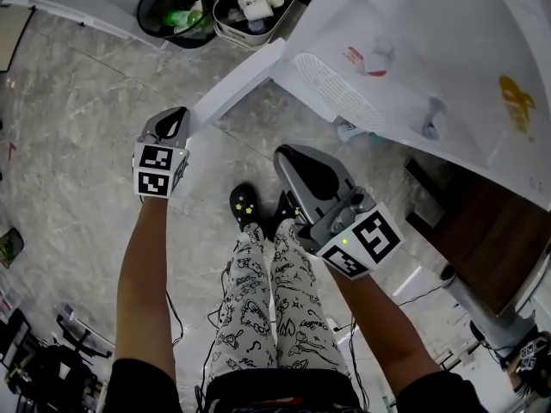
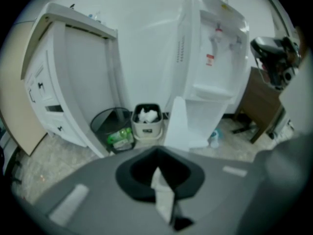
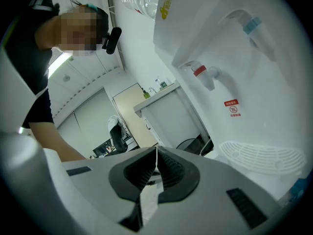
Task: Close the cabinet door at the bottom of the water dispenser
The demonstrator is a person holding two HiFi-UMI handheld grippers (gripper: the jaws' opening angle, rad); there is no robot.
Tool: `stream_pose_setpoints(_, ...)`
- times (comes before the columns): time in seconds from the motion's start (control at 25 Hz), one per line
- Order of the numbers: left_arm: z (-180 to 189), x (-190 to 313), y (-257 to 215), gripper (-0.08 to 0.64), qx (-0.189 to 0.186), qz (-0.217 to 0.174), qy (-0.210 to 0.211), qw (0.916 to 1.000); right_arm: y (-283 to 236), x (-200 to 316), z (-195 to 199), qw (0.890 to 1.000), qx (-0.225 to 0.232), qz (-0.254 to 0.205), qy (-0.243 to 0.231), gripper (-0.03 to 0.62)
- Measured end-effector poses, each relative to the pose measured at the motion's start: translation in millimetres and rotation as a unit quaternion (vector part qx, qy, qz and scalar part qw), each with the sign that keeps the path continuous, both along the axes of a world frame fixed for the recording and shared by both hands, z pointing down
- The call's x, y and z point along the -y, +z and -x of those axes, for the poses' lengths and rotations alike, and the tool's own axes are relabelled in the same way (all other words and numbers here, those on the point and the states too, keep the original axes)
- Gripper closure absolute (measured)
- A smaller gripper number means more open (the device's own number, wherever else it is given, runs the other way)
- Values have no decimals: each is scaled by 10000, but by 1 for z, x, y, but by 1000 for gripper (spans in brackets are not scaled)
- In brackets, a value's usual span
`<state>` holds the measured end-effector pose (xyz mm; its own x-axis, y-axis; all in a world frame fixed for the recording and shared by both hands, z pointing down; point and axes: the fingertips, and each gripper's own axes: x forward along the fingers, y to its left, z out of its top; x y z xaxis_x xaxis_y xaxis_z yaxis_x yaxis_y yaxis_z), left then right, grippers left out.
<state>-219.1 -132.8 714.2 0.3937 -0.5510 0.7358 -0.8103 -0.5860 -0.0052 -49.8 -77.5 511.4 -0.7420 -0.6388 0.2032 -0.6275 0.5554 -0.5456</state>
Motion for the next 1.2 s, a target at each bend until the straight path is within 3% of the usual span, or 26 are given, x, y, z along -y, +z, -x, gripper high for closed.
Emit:
stream_pose_setpoints(0.16, -19, -21, 0, 571, -120, 134, 458, 9988, 3, -8, -7, 9999, 11, 95, 144, 575)
stream_pose_setpoints(0.32, -37, -42, 0, 570, -411, 325, 378, 9979, -2, -12, -16, 9997, 22, 55, 255, 575)
stream_pose_setpoints(0.44, -60, -63, 0, 569, -840, 514, 180, 9950, -4, -15, -27, 9995, 26, 53, 318, 575)
stream_pose_setpoints(0.56, -98, -89, 1, 566, -1292, 684, 141, 9891, -4, -18, -41, 9990, 25, 109, 435, 575)
stream_pose_setpoints(0.76, -185, -113, 3, 558, -1886, 1011, 472, 9757, -2, -25, -70, 9971, -23, 192, 740, 575)
stream_pose_setpoints(0.96, -268, -108, 4, 558, -1870, 1077, 1008, 9712, 0, -32, -100, 9944, -28, 281, 1022, 575)
stream_pose_setpoints(1.2, -320, -87, 7, 558, -1643, 1072, 1522, 9687, -4, -35, -135, 9907, 87, 243, 1336, 575)
